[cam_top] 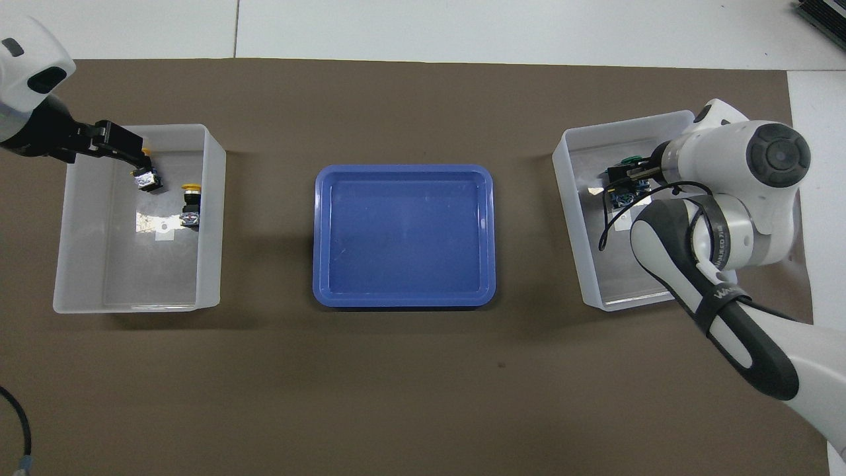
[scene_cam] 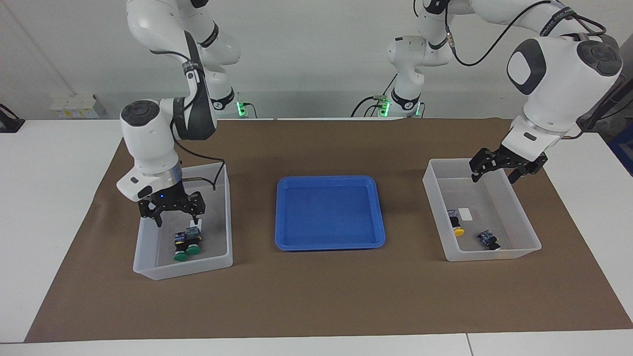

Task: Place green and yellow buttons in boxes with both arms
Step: 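Lower the green button, open the right gripper and withdraw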

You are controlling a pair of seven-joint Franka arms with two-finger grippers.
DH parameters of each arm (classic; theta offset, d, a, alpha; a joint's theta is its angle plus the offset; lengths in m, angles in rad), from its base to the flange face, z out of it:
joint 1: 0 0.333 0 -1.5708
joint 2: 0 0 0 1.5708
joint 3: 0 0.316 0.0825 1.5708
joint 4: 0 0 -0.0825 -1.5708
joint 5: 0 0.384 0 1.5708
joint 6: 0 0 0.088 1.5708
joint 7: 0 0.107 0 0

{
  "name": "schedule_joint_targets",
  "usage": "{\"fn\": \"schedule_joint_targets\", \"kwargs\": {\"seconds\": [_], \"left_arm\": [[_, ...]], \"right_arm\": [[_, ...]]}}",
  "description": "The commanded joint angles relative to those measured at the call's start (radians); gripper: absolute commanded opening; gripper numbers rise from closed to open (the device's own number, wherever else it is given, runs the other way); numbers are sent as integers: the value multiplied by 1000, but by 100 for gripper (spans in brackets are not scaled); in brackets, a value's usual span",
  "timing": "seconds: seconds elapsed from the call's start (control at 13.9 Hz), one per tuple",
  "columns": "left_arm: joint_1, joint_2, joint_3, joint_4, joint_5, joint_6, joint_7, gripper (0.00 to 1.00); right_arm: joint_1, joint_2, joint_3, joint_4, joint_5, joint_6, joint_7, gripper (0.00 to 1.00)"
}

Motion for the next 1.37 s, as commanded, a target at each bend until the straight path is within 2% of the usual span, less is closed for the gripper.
{"fn": "schedule_joint_targets", "kwargs": {"seconds": [0.0, 0.22, 0.58, 1.01, 1.29], "left_arm": [[1, -33, 1, -46, 1, 28, 1, 100], [2, -33, 1, -48, 1, 28, 1, 100], [-1, -33, 3, -48, 1, 36, 1, 100], [2, -33, 3, -51, 1, 44, 5, 100], [-2, -33, 3, -49, 1, 48, 4, 100]], "right_arm": [[18, -92, 4, -24, 66, -110, 72, 100], [20, -167, 5, -18, 134, -203, 86, 100], [22, -221, 7, 80, 139, -387, 104, 100], [18, -187, 16, 235, 136, -536, 94, 100], [20, -184, 19, 224, 145, -540, 92, 100]]}}
